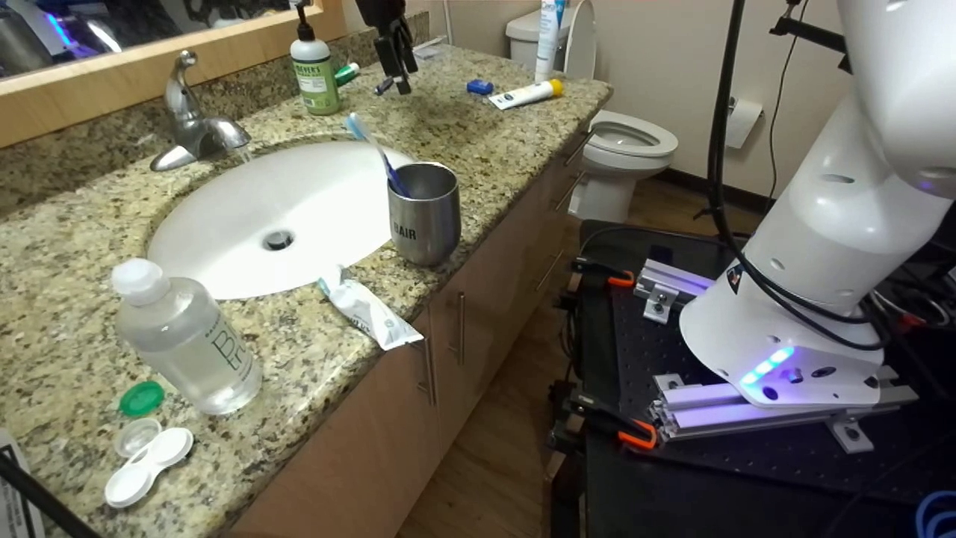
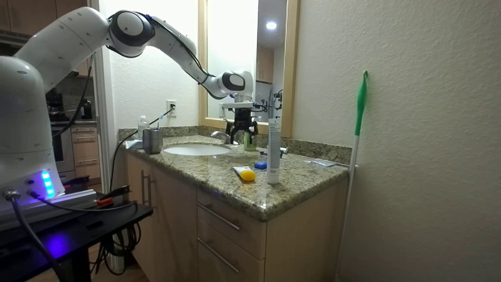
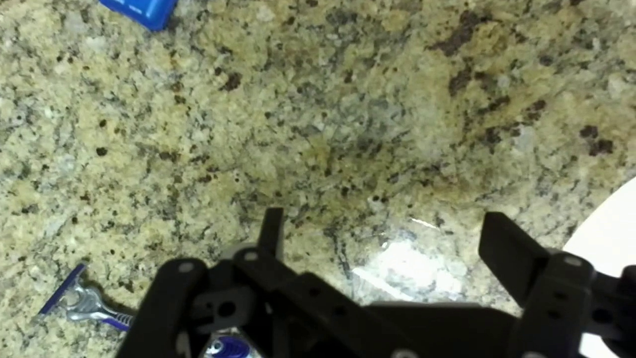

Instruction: Move the dental floss from the right to the left side of the counter

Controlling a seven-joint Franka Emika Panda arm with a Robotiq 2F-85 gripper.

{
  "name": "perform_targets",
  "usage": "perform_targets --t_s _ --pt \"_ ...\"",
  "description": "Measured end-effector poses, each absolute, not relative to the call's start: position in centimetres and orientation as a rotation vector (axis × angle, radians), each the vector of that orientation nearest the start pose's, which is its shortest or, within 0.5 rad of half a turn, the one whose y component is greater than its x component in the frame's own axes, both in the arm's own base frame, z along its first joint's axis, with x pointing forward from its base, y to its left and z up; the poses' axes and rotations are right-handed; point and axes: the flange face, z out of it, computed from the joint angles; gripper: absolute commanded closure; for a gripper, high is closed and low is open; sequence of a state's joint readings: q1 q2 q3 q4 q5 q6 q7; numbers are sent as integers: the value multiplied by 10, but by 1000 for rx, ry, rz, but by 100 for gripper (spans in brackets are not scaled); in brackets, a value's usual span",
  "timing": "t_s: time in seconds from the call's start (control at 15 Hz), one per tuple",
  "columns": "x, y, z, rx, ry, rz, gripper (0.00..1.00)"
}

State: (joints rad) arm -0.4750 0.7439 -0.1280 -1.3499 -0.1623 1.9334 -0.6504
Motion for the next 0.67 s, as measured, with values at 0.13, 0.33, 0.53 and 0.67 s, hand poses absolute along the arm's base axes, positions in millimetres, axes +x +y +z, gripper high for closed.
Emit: perform_targets --t_s 0.13,0.33,0.53,0.67 --pt "589 -405 261 -3161 -122 339 0" --pt "543 -441 229 -3104 86 202 0" --pt "494 -481 225 -3077 242 43 0" --pt "494 -482 225 -3078 243 45 0"
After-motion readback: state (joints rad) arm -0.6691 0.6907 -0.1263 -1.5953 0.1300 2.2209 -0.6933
